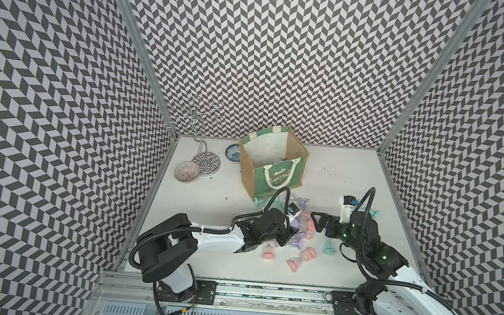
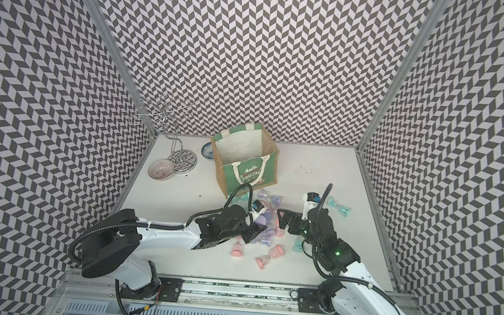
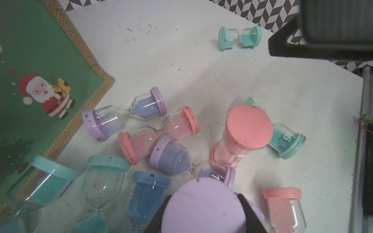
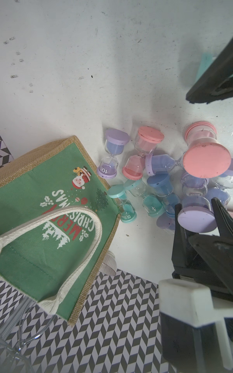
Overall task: Put the hourglass into the canvas bag
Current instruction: Pick up the hourglass from the center of the board.
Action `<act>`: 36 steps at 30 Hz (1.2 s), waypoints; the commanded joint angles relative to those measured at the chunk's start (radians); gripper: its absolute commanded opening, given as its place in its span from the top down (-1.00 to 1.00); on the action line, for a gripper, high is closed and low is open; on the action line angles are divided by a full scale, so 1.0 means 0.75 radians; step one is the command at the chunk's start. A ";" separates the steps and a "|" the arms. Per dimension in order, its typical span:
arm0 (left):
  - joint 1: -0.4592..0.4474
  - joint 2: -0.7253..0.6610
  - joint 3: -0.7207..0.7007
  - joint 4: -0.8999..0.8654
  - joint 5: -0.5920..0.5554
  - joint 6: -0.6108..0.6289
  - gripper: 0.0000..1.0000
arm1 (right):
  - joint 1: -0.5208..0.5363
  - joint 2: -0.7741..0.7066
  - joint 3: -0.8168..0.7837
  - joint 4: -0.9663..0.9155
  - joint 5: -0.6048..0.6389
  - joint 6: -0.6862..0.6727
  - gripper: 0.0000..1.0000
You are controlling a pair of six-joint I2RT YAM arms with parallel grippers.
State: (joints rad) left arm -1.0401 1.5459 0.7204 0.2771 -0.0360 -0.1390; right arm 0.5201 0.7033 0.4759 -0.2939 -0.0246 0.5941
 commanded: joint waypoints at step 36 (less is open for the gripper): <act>0.153 -0.431 0.677 -0.743 -0.146 -0.241 0.41 | -0.010 0.203 0.271 0.395 -0.320 -0.047 -0.98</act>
State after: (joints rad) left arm -0.9512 1.2152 1.1564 -0.2432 -0.1276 -0.3088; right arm 0.5182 0.8478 0.6399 -0.0811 -0.2550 0.5667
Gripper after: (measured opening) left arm 0.435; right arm 0.992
